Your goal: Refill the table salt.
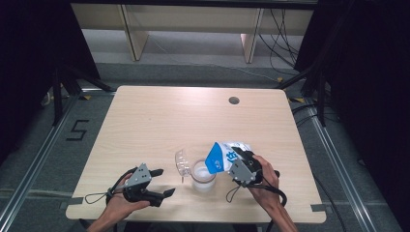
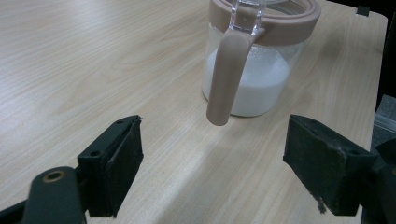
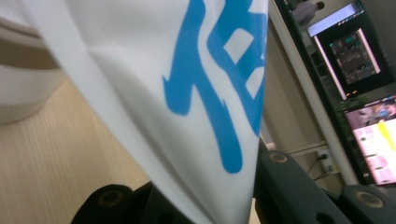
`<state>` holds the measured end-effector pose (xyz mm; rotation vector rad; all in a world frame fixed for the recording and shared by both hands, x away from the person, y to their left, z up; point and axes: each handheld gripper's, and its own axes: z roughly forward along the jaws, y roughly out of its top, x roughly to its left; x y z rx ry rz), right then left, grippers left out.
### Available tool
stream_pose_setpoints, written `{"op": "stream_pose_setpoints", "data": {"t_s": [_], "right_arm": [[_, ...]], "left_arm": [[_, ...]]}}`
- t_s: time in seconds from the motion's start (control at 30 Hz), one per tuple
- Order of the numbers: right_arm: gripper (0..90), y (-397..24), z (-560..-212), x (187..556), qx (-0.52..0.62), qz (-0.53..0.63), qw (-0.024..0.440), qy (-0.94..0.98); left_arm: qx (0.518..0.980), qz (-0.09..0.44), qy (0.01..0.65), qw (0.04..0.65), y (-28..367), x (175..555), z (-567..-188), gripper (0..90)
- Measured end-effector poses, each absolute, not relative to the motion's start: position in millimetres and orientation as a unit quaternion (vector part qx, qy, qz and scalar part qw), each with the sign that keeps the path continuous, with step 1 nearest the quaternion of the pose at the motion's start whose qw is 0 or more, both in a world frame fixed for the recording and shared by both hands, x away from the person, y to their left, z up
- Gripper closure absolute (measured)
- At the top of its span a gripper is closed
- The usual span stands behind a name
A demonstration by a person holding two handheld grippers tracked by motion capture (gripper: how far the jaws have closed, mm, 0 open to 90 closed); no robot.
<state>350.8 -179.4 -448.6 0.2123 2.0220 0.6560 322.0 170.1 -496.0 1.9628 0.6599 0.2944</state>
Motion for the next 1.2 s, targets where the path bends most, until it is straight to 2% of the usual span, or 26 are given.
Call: {"op": "stream_pose_setpoints", "data": {"t_s": [0.2, 0.5, 0.87, 1.2], "right_arm": [[84.3, -196.6, -446.5, 358.0, 0.149, 0.341, 0.432, 0.822], [84.7, -213.5, -450.2, 367.9, 0.199, 0.398, 0.382, 0.810], [84.9, -255.9, -461.0, 389.7, 0.310, 0.487, 0.319, 0.752], [84.9, -279.3, -474.2, 405.6, 0.369, 0.493, 0.301, 0.728]], "left_arm": [[0.813, 0.121, 0.273, 0.501, 170.1, 322.2, -496.1, 19.0], [0.811, 0.120, 0.275, 0.501, 169.8, 321.7, -496.0, 19.0], [0.813, 0.120, 0.274, 0.500, 169.7, 322.2, -496.0, 19.0], [0.813, 0.120, 0.273, 0.500, 169.5, 322.5, -496.1, 19.0]]}}
